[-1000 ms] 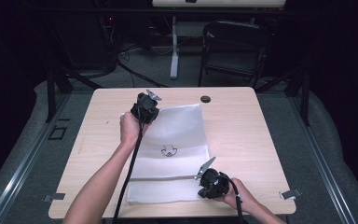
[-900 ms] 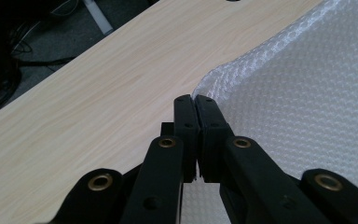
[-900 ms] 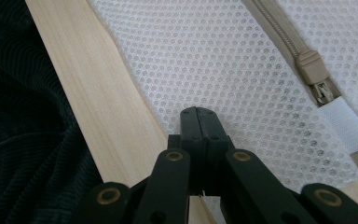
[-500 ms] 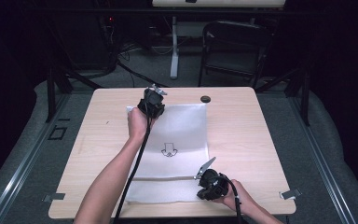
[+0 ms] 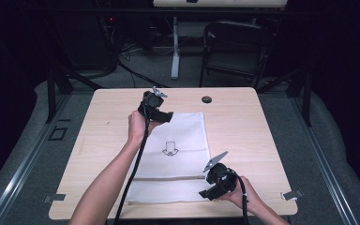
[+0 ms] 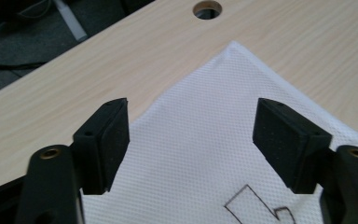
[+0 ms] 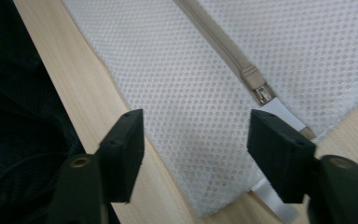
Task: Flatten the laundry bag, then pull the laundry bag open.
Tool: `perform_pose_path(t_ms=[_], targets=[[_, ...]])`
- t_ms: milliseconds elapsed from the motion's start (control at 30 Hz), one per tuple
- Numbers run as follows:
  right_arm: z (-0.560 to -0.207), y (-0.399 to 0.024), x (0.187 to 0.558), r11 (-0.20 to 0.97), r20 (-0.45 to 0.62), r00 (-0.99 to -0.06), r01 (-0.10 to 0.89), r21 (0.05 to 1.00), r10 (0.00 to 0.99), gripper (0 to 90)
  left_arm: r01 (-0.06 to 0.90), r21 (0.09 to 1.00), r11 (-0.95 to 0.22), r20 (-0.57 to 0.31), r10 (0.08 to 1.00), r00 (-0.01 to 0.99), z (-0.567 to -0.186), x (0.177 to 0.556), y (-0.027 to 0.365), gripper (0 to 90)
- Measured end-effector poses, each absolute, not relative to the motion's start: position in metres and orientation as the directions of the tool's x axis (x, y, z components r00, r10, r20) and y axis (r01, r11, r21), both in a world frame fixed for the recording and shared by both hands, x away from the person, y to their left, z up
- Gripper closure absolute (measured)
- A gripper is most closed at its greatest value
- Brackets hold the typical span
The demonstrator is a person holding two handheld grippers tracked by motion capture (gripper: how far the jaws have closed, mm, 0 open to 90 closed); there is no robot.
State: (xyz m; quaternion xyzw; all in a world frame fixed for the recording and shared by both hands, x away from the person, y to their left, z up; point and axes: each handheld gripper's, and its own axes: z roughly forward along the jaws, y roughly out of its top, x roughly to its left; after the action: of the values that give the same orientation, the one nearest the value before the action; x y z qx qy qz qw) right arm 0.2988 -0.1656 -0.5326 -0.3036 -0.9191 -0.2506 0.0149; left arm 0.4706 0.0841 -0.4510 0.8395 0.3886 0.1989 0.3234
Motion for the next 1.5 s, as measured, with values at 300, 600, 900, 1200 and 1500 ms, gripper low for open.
perform_pose_path(t_ms=[300, 600, 900, 1200, 1500], targets=[[-0.525, -0.182, 0.307, 0.653, 0.161, -0.791, 0.585, 0.480, 0.590, 11.5, 0.509, 0.693, -0.510, 0.037, 0.731, 0.682, -0.464, 0.435, 0.088, 15.2], [-0.524, -0.189, 0.313, 0.662, 0.115, -0.792, 0.572, 0.484, 0.600, 6.8, 0.496, 0.681, -0.539, 0.010, 0.684, 0.729, -0.478, 0.398, 0.092, 11.5], [-0.523, -0.193, 0.313, 0.649, 0.095, -0.779, 0.578, 0.495, 0.620, 9.7, 0.471, 0.686, -0.554, -0.008, 0.642, 0.767, -0.479, 0.379, 0.088, 10.4], [-0.521, -0.194, 0.313, 0.640, 0.076, -0.770, 0.576, 0.510, 0.633, 15.6, 0.474, 0.683, -0.556, -0.021, 0.633, 0.774, -0.482, 0.375, 0.086, 10.4], [-0.522, -0.193, 0.314, 0.641, 0.071, -0.769, 0.576, 0.507, 0.635, 19.0, 0.456, 0.670, -0.585, -0.017, 0.602, 0.798, -0.490, 0.369, 0.082, 10.9]])
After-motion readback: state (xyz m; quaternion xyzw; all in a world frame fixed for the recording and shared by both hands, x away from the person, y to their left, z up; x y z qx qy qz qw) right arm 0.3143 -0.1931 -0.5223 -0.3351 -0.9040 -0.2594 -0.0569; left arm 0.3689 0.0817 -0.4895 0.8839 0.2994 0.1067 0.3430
